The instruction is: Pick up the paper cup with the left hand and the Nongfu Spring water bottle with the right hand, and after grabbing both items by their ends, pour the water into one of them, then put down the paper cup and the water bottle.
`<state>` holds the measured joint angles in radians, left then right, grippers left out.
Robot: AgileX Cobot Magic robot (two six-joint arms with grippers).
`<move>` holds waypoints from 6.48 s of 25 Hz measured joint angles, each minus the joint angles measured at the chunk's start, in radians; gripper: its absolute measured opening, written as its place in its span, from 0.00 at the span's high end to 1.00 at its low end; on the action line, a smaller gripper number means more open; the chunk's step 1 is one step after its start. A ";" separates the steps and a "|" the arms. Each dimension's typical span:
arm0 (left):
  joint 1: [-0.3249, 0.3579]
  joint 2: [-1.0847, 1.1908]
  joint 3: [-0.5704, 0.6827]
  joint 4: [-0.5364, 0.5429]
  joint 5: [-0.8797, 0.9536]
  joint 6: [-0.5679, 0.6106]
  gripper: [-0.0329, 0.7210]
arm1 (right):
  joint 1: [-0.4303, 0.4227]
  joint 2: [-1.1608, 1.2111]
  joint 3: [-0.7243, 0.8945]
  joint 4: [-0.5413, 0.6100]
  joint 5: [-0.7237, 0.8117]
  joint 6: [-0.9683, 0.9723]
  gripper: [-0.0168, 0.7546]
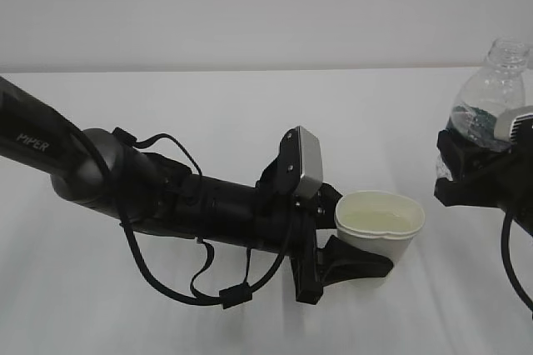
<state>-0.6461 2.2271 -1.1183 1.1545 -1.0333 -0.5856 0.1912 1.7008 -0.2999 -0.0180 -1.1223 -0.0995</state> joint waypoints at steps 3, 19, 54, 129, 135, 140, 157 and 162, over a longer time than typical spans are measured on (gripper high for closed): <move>0.000 0.000 0.000 0.000 0.000 0.000 0.39 | 0.000 0.038 -0.030 0.000 0.000 0.000 0.54; 0.000 0.000 0.000 -0.002 0.000 0.000 0.39 | 0.000 0.201 -0.151 0.000 0.000 0.004 0.54; 0.000 0.000 0.000 -0.006 0.000 0.000 0.39 | 0.000 0.433 -0.374 0.007 -0.002 0.086 0.54; 0.006 0.000 0.000 -0.221 0.029 0.083 0.39 | 0.000 0.131 -0.016 -0.015 -0.023 0.105 0.22; 0.052 0.000 0.000 -0.278 0.030 0.088 0.39 | 0.000 0.069 -0.008 -0.015 -0.023 0.099 0.22; 0.110 0.000 0.000 -0.289 0.045 0.109 0.39 | 0.000 0.065 -0.008 -0.015 -0.023 0.105 0.22; 0.269 0.000 0.000 -0.301 0.053 0.120 0.39 | 0.000 0.064 -0.008 -0.010 -0.023 0.099 0.22; 0.303 0.000 0.000 -0.301 0.053 0.128 0.39 | 0.000 0.064 -0.008 -0.010 -0.023 0.105 0.22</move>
<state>-0.3431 2.2271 -1.1183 0.8538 -0.9798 -0.4577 0.1912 1.7650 -0.3082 -0.0279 -1.1452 0.0053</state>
